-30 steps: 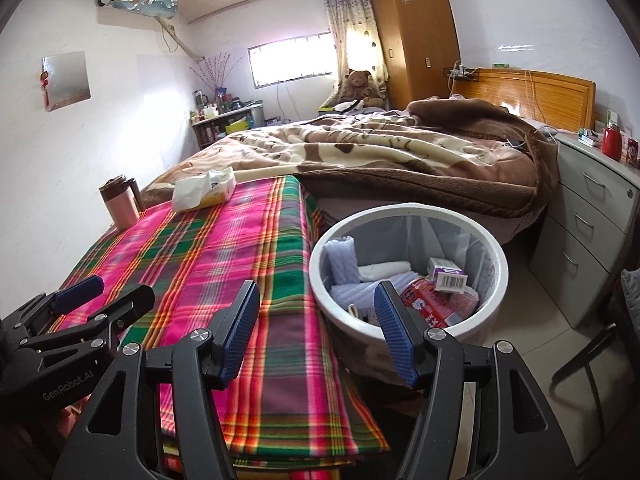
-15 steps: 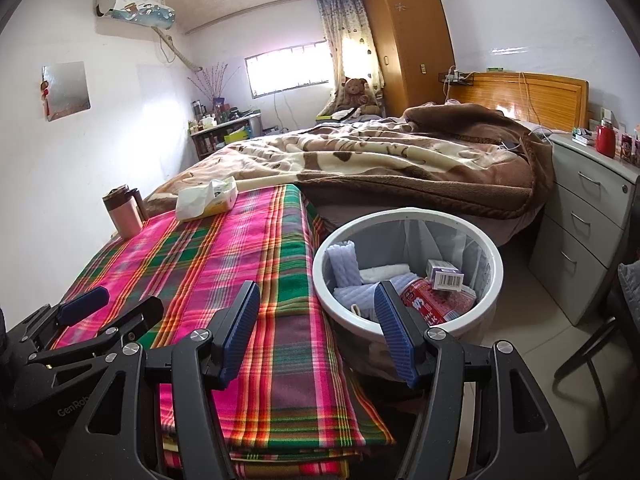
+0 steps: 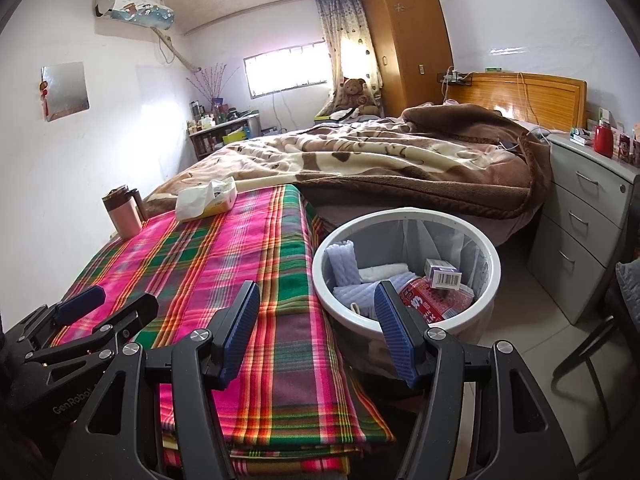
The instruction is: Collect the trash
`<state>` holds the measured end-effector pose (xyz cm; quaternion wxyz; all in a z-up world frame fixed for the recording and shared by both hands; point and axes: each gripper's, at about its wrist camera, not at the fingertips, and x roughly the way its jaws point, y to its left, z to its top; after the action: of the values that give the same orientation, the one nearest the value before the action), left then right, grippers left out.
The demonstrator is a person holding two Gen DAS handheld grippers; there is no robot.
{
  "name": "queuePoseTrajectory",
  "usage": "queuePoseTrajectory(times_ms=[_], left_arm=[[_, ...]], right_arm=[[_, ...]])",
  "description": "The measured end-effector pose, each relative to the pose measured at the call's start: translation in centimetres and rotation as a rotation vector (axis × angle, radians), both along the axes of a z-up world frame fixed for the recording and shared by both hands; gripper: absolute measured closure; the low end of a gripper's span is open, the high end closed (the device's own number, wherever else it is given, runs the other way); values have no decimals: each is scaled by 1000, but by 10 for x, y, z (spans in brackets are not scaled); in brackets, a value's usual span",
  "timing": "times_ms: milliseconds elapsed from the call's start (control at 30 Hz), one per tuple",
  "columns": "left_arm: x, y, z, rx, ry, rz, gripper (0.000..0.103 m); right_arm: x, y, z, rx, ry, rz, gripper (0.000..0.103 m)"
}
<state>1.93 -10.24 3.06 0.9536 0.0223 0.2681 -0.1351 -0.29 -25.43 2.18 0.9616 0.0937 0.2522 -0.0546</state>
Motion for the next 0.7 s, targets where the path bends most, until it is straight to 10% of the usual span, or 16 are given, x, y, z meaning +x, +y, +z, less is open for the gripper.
queuePoseTrajectory(times_ms=[700], left_arm=[[-5,0,4,-5,-7,0,22]], right_arm=[[-2,4,2,-4,1,-1,42]])
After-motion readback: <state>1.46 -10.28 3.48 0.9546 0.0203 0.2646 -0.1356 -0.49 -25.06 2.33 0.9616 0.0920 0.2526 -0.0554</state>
